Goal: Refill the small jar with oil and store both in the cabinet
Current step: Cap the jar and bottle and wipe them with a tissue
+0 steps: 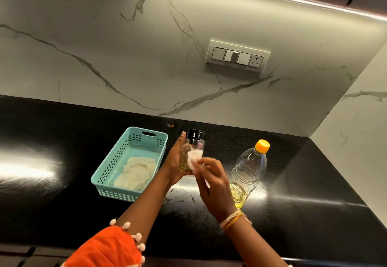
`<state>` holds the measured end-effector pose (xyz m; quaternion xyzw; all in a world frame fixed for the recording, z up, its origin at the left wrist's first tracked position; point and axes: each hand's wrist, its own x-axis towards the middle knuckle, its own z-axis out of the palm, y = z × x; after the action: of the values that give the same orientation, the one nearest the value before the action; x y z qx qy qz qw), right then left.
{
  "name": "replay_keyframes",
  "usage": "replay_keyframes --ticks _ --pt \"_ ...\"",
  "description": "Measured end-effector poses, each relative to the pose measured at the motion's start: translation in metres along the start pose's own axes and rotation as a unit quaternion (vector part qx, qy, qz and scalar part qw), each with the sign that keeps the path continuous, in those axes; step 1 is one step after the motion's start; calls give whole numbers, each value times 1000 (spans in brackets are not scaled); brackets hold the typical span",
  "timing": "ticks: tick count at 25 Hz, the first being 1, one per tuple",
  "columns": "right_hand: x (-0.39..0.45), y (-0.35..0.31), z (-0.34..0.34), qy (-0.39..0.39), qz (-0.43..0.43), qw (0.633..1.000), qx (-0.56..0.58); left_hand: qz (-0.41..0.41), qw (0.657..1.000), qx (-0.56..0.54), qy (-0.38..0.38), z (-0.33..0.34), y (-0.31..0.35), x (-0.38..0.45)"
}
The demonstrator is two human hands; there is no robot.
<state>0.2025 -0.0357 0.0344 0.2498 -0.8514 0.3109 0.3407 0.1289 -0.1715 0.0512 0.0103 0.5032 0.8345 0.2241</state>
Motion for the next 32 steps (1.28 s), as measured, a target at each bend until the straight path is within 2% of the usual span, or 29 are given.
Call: replay_keyframes --ticks 3,6,8,13,17,23,26,32 --pt "-6 -4 1 22 14 999 19 7 1000 17 -8 -2 -3 0" --pt "30 1 -3 82 79 993 1 22 999 15 -47 -2 -6 1" --pt "54 6 -7 89 122 988 13 24 998 9 -49 -1 -7 2" --pt "37 5 -3 63 52 997 16 16 999 -28 -38 2 -2 3" --pt "-11 -4 6 37 25 999 20 18 998 2 -56 2 1 1" --pt "43 7 -6 91 80 993 6 29 997 46 -52 6 -3 -2" --pt "61 14 -11 96 80 992 6 47 997 41 -37 6 -8 -3" --pt "-4 1 4 37 54 998 26 28 999 6 -46 0 -3 -1"
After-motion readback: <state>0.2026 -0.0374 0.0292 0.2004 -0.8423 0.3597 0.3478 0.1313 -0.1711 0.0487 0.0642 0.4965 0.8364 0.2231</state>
